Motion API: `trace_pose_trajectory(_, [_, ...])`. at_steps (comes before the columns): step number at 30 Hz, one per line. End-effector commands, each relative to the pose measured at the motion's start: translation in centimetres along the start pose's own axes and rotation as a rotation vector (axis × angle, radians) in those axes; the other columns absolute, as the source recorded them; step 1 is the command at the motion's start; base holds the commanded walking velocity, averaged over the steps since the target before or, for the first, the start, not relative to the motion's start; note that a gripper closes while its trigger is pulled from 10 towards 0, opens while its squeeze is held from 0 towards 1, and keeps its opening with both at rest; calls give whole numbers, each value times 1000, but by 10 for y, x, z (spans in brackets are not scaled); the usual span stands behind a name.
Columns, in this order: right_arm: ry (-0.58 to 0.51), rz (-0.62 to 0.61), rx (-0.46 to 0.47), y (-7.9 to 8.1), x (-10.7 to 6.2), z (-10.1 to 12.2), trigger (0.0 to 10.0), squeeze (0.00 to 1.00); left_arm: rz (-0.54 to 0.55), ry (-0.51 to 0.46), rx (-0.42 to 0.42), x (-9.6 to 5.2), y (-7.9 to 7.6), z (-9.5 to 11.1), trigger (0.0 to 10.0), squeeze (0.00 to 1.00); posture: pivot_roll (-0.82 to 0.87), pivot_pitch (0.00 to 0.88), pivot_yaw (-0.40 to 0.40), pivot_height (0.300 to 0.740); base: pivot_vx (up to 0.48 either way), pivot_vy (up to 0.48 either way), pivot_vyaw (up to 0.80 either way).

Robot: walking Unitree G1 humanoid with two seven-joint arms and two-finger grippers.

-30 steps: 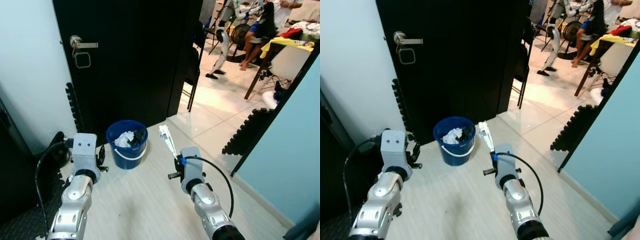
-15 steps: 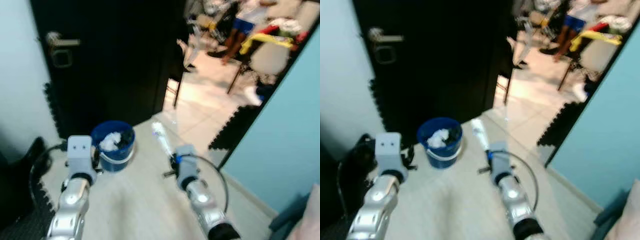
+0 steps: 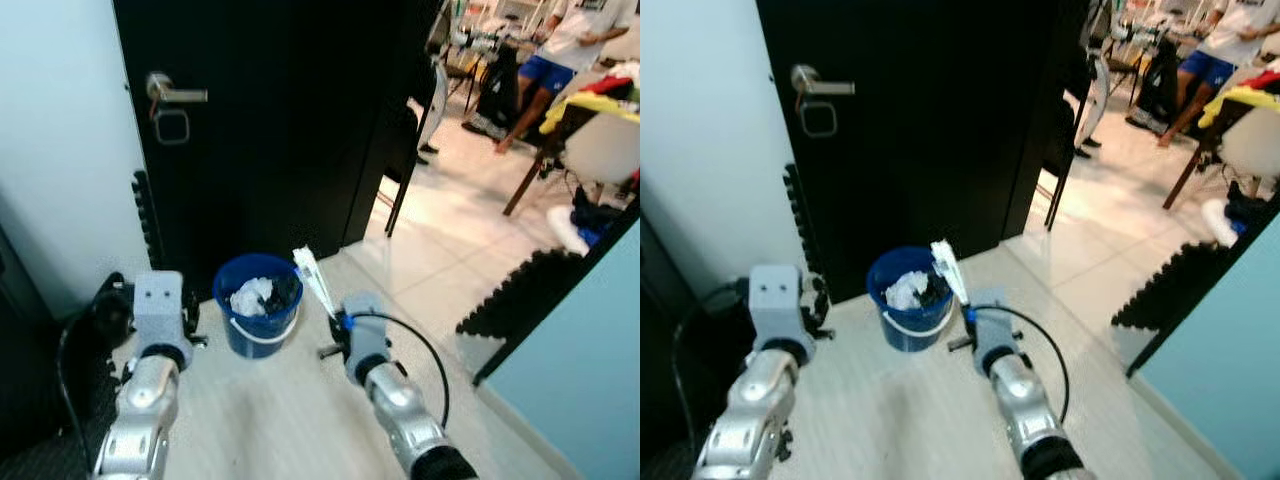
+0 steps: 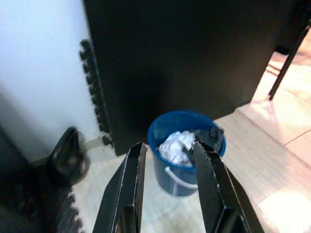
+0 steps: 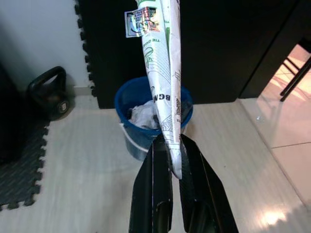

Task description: Clean up the room

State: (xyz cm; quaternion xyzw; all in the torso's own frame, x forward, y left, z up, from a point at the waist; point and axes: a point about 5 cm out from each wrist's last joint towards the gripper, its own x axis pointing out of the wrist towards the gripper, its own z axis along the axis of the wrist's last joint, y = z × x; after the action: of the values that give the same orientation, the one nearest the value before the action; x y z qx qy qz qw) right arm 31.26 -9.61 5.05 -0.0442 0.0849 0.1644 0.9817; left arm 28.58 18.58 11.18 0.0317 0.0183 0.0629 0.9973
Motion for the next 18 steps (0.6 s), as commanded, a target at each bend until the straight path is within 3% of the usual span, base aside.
trace_pose_trajectory(1, [23, -26, 8, -7, -3, -6, 10000, 0, -16, 12, -5, 0, -5, -2, 10000, 0, 155, 0, -112, 740, 334, 0, 0])
trace_pose_trajectory(18, [28, -9, -10, -6, 0, -5, 10000, 0, -22, 32, 9, 0, -5, -5, 10000, 0, 163, 0, -121, 740, 336, 0, 0])
